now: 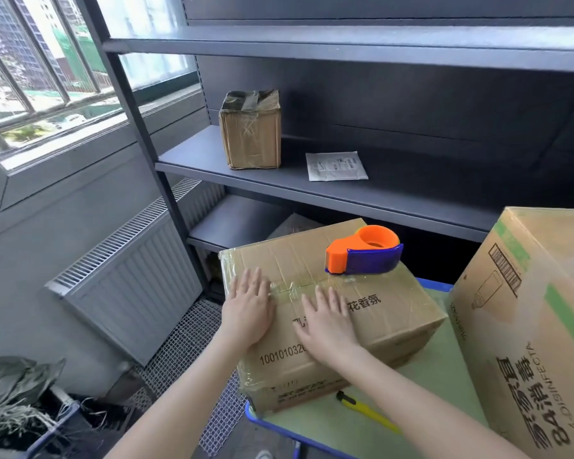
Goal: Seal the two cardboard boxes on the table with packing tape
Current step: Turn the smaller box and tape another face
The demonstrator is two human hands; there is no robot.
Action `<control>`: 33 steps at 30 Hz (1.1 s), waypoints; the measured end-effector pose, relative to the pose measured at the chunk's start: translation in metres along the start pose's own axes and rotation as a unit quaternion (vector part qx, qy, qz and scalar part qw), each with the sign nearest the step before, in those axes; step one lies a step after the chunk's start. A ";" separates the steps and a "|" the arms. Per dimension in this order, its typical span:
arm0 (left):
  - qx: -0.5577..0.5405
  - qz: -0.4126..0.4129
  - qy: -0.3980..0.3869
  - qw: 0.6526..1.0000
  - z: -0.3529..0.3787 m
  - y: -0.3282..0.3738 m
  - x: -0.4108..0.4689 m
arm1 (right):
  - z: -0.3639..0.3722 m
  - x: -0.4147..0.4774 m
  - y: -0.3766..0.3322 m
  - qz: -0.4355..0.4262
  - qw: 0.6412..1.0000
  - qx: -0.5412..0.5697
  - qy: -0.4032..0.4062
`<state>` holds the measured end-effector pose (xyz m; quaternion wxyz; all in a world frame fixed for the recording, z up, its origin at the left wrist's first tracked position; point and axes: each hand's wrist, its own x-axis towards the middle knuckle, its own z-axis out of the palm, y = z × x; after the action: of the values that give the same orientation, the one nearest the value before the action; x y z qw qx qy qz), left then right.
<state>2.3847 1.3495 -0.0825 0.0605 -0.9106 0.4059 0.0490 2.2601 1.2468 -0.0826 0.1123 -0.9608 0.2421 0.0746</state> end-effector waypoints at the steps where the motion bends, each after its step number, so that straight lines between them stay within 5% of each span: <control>1: -0.010 0.037 0.014 0.999 0.004 -0.003 0.001 | 0.002 -0.002 -0.009 -0.004 1.000 -0.003 -0.003; 12: -0.046 0.076 0.041 0.995 0.008 -0.019 -0.003 | 0.026 -0.011 -0.089 0.018 0.998 -0.009 -0.052; 23: -0.003 0.101 0.156 0.983 -0.003 0.037 -0.031 | 0.003 -0.064 0.034 -0.209 0.974 -0.042 -0.069; 30: -0.288 0.143 0.201 0.925 0.015 0.090 -0.025 | -0.013 -0.085 0.097 -0.151 0.979 0.010 -0.135; 33: -0.375 0.086 0.189 0.904 0.014 0.108 -0.020 | -0.022 -0.088 0.120 -0.121 0.980 0.024 -0.153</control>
<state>2.2901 1.2948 -0.1007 -0.3677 -0.8199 0.4379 0.0298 2.1276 1.1781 -0.0660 0.1789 -0.9574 0.1053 0.2009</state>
